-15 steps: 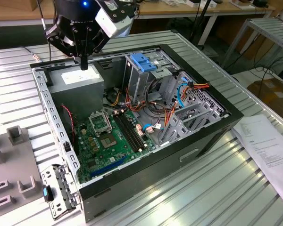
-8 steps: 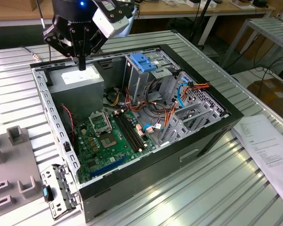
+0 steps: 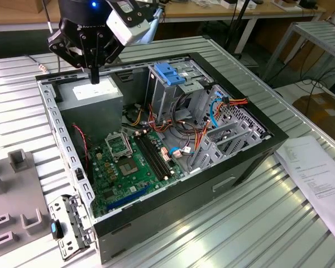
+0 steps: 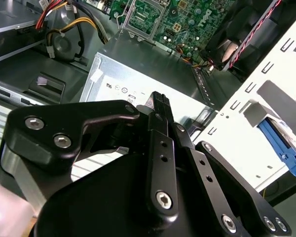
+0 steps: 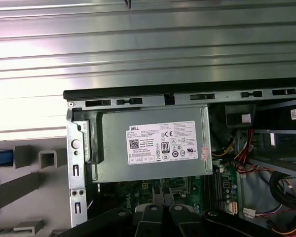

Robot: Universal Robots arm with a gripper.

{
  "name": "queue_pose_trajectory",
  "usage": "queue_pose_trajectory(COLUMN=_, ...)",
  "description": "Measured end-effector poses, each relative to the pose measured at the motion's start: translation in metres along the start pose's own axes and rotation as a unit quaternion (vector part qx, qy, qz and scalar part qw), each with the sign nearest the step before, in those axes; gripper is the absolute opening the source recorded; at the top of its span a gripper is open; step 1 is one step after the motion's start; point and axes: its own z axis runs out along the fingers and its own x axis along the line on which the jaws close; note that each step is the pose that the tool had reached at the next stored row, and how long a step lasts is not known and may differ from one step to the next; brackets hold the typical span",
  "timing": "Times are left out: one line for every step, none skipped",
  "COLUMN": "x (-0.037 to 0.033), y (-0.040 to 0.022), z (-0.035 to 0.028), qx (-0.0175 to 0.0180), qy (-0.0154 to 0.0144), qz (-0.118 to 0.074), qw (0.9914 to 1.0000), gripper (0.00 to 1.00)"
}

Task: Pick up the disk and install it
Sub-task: 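Reach for the disk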

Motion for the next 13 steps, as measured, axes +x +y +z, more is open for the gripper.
queue_pose_trajectory(x=0.0007, y=0.0, z=0.0, qx=0.0, qy=0.0001, qz=0.0, qw=1.0, gripper=0.11)
queue_pose_trajectory(x=0.0014, y=-0.0001, z=0.0, qx=0.0, qy=0.0001, qz=0.0, qw=1.0, gripper=0.11)
queue_pose_trajectory(x=0.002, y=-0.0002, z=0.0, qx=0.0, qy=0.0001, qz=0.0, qw=1.0, gripper=0.11)
queue_pose_trajectory(x=0.0029, y=-0.0002, z=-0.0001, qx=0.0, qy=0.0001, qz=0.0, qw=1.0, gripper=0.11)
queue_pose_trajectory(x=0.0034, y=-0.0003, z=-0.0001, qx=0.0, qy=0.0001, qz=0.0, qw=1.0, gripper=0.11)
queue_pose_trajectory(x=0.0042, y=-0.0003, z=-0.0001, qx=0.0, qy=0.0001, qz=0.0, qw=1.0, gripper=0.11)
queue_pose_trajectory(x=0.0047, y=-0.0004, z=-0.0001, qx=0.0, qy=0.0002, qz=0.0, qw=1.0, gripper=0.11)
queue_pose_trajectory(x=0.0055, y=-0.0004, z=-0.0001, qx=0.0, qy=0.0002, qz=0.0, qw=1.0, gripper=0.11)
queue_pose_trajectory(x=0.006, y=-0.0004, z=-0.0002, qx=0.0, qy=0.0002, qz=0.0, qw=1.0, gripper=0.11)
queue_pose_trajectory(x=0.0066, y=-0.0005, z=-0.0002, qx=0.0, qy=0.0002, qz=0.0, qw=1.0, gripper=0.11)
queue_pose_trajectory(x=0.0069, y=-0.0005, z=-0.0002, qx=0.0, qy=0.0002, qz=0.0, qw=1.0, gripper=0.11)
queue_pose_trajectory(x=0.008, y=-0.0006, z=-0.0002, qx=0.0, qy=0.0003, qz=0.0, qw=1.0, gripper=0.11)
queue_pose_trajectory(x=0.0089, y=-0.0007, z=-0.0002, qx=0.0, qy=0.0003, qz=0.0, qw=1.0, gripper=0.11)
